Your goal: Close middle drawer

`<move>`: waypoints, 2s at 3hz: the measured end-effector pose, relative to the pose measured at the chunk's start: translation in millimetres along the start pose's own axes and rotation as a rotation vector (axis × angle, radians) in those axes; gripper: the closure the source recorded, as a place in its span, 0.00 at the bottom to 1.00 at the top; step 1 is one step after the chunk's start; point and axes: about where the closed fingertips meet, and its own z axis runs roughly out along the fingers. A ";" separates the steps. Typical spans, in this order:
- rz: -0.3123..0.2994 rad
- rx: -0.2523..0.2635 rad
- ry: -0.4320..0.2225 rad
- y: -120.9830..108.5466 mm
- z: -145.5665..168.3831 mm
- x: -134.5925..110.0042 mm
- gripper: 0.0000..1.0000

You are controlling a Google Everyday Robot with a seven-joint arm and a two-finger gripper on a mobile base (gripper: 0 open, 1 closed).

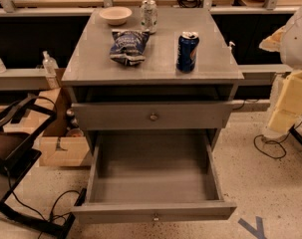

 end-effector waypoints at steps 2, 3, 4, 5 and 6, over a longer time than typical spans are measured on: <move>0.015 -0.017 -0.037 6.9 24.0 6.7 0.00; 0.016 -0.035 -0.074 25.2 74.9 26.9 0.00; 0.031 -0.063 -0.113 53.8 141.6 60.4 0.00; 0.070 -0.069 -0.162 79.3 209.1 96.1 0.00; 0.116 -0.104 -0.185 101.3 263.0 122.0 0.00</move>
Offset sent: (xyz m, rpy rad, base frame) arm 0.0002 -0.0051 -0.0807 0.1264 0.0422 0.0003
